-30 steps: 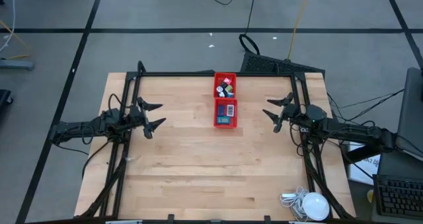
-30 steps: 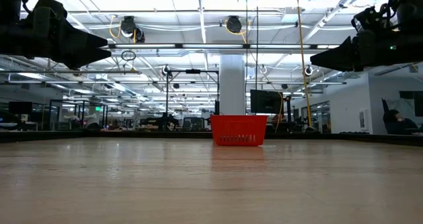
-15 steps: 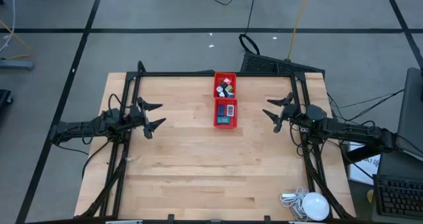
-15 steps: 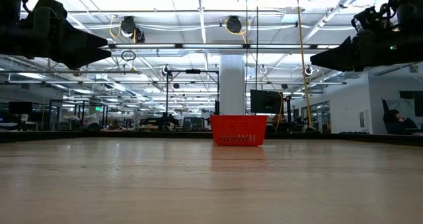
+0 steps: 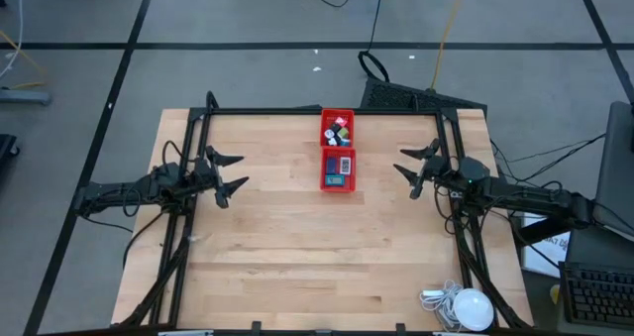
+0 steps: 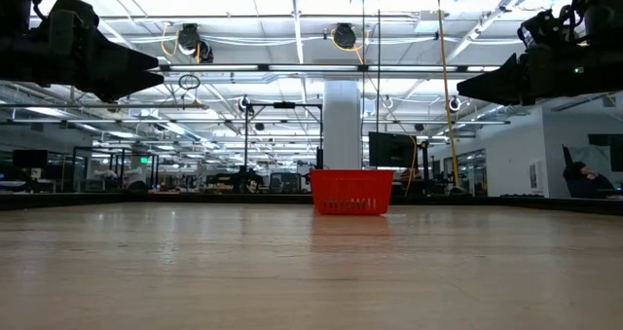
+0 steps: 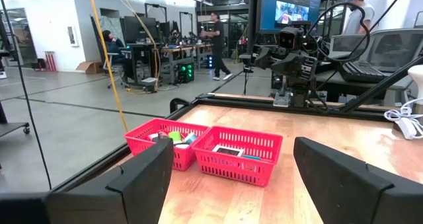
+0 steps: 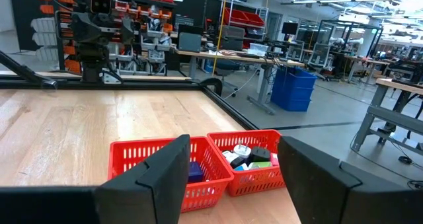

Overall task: Pick & Place Office items
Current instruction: Return to Home Position

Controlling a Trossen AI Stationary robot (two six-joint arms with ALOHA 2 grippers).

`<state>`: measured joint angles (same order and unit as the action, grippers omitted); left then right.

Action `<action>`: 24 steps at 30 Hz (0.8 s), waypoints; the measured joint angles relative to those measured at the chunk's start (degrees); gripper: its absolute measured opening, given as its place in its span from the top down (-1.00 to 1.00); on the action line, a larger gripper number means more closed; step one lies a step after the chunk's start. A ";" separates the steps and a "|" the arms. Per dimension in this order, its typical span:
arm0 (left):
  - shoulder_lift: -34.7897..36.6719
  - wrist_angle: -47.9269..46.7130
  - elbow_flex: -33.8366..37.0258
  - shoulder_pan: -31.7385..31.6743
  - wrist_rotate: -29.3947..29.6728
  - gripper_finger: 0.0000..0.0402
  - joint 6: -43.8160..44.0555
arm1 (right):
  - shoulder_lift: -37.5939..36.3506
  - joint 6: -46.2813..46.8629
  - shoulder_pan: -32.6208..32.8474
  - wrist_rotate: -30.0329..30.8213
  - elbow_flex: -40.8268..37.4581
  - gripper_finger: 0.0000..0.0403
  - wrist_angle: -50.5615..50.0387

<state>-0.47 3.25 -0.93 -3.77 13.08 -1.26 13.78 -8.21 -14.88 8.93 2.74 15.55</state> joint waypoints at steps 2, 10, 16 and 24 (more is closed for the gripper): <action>0.00 0.00 0.02 0.00 -0.02 -0.59 0.00 | 0.02 0.00 0.01 0.00 -0.01 -0.08 0.00; -0.02 0.00 0.02 0.00 0.00 -0.64 0.00 | 0.02 0.00 0.01 0.00 0.01 -0.07 0.00; 0.00 0.00 0.02 0.00 -0.01 -0.58 0.00 | 0.02 0.00 0.01 0.00 -0.01 -0.09 0.00; 0.00 -0.01 0.02 0.00 -0.01 -0.52 0.00 | 0.00 0.00 -0.01 0.00 0.01 -0.08 0.00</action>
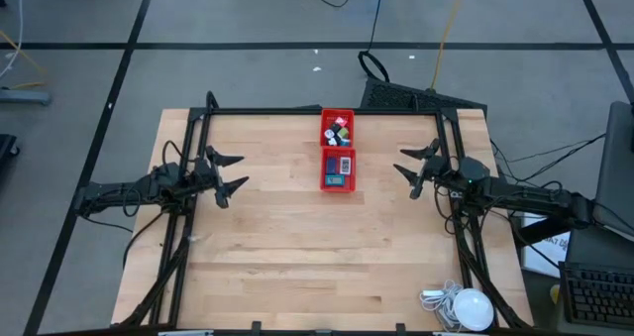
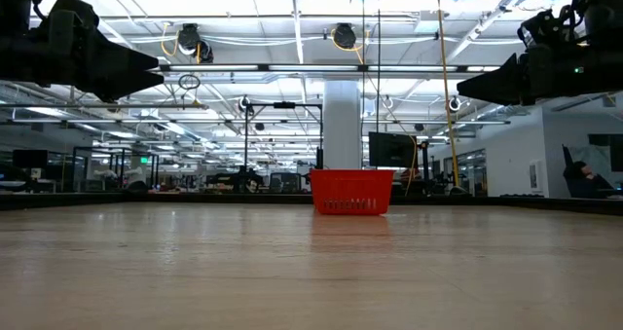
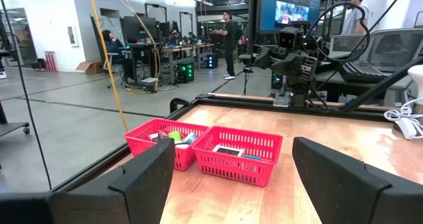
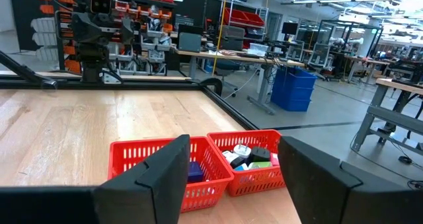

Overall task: Pick & Place Office items
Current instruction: Return to Home Position

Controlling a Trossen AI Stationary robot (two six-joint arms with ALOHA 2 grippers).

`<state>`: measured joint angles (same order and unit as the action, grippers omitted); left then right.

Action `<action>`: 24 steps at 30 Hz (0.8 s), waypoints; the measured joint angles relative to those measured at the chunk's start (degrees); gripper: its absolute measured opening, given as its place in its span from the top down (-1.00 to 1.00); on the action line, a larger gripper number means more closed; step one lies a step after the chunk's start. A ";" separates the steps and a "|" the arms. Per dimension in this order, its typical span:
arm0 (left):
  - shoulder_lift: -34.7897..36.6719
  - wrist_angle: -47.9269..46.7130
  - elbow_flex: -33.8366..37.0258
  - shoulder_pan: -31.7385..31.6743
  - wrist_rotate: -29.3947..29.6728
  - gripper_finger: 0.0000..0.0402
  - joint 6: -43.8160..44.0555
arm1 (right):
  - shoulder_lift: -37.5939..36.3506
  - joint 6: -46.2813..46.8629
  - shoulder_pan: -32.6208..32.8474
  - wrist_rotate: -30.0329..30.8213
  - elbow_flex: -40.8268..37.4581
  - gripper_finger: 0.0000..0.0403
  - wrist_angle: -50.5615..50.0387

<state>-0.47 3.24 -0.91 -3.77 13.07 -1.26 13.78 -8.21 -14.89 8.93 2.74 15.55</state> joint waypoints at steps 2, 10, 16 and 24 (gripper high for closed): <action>0.00 0.01 0.00 0.00 -0.01 -0.51 0.00 | 0.02 0.00 0.01 0.00 -0.02 -0.07 0.00; 0.00 0.01 0.00 0.00 -0.01 -0.58 0.00 | 0.02 0.00 0.01 0.00 -0.01 -0.09 0.01; 0.00 -0.01 0.00 0.00 -0.01 -0.63 -0.01 | 0.02 0.00 0.01 0.00 -0.02 -0.07 0.00; -0.02 -0.01 -0.02 0.00 0.01 -0.57 0.00 | 0.02 0.00 0.01 0.00 0.00 -0.10 0.01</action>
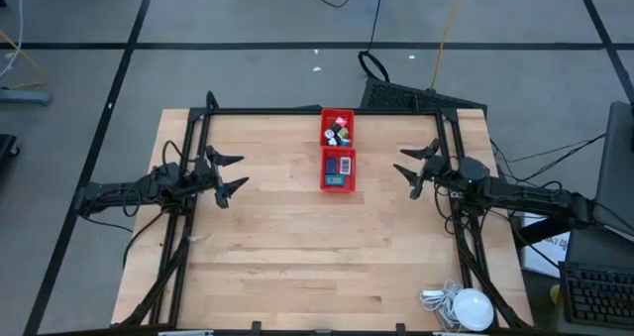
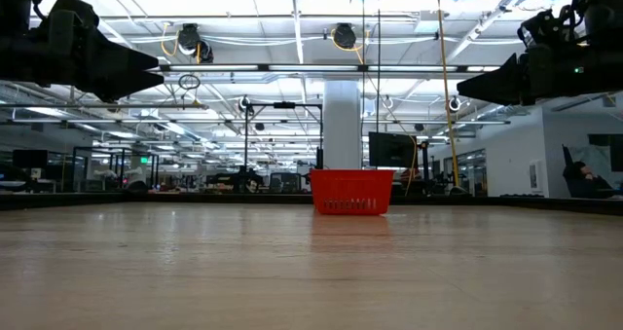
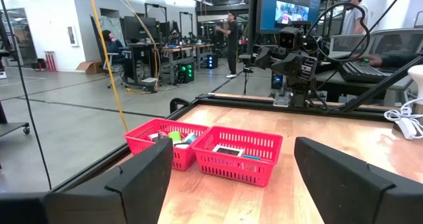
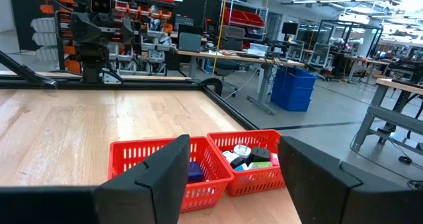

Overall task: Pick & Place Office items
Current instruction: Return to Home Position

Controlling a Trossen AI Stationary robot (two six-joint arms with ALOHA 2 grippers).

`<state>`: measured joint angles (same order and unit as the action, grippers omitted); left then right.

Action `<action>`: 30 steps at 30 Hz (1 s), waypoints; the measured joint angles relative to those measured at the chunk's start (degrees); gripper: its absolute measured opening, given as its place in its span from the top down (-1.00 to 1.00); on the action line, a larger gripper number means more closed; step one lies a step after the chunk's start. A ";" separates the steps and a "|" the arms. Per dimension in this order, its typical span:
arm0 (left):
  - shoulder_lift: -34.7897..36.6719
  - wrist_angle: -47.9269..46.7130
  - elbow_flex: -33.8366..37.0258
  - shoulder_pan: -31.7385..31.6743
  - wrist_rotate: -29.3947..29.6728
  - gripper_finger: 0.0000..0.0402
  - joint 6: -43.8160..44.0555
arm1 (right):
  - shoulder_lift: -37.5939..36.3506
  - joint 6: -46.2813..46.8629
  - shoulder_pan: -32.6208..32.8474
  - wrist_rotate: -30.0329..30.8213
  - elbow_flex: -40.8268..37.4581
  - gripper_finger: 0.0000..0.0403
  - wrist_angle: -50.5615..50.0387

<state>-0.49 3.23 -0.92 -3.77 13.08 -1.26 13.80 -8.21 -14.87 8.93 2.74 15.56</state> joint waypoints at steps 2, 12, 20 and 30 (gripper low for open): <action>0.02 0.02 0.02 0.00 0.00 -0.55 0.00 | -0.01 0.00 0.00 0.00 -0.01 -0.10 0.00; 0.01 0.01 0.02 0.00 -0.02 -0.53 0.00 | 0.00 0.00 0.00 0.00 -0.02 -0.10 0.01; 0.01 0.01 0.00 0.00 0.01 -0.62 0.00 | -0.01 0.00 -0.01 0.00 -0.02 -0.07 0.01; 0.00 0.02 0.02 0.00 -0.02 -0.57 0.00 | -0.01 0.00 0.00 0.00 -0.02 -0.09 0.00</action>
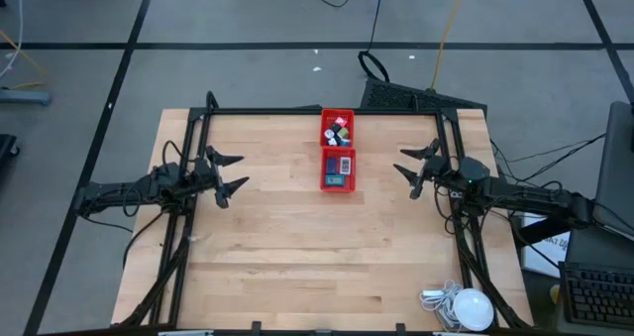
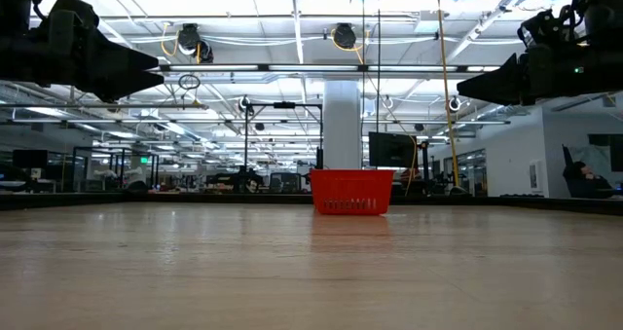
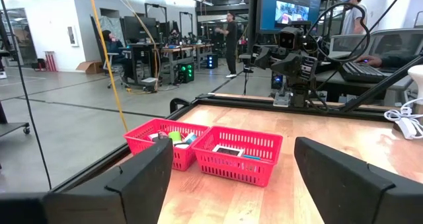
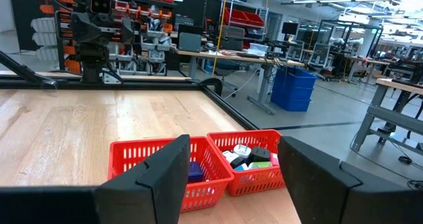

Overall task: Pick & Place Office items
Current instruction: Return to Home Position

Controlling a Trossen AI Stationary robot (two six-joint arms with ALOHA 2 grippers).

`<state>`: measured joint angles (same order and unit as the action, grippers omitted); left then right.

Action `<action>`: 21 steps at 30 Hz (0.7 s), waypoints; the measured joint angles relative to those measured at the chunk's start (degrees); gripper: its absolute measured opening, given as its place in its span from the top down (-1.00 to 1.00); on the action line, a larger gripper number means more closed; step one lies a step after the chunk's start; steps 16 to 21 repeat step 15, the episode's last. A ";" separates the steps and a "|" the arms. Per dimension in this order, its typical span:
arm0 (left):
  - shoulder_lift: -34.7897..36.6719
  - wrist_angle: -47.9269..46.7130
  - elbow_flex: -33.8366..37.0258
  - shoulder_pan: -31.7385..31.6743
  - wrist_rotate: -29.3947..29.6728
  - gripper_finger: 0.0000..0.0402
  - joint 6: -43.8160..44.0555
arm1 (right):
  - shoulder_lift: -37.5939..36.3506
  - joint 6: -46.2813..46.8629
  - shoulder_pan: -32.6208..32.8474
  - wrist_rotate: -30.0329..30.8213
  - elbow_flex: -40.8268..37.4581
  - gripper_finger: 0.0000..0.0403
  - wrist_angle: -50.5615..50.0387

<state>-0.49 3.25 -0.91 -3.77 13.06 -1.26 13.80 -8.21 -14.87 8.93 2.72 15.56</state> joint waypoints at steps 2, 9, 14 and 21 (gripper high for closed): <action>0.02 -0.02 0.00 0.00 0.00 -0.55 0.00 | 0.00 0.00 0.00 0.00 0.01 -0.08 0.00; 0.01 -0.02 0.00 0.00 0.01 -0.51 0.00 | 0.01 0.00 0.00 0.00 0.00 -0.07 -0.01; 0.00 0.00 0.00 0.00 0.02 -0.56 0.00 | 0.01 0.00 0.00 0.00 0.00 -0.09 -0.01; 0.00 -0.02 0.00 0.00 0.01 -0.57 0.00 | 0.00 0.00 0.00 0.00 0.01 -0.09 -0.01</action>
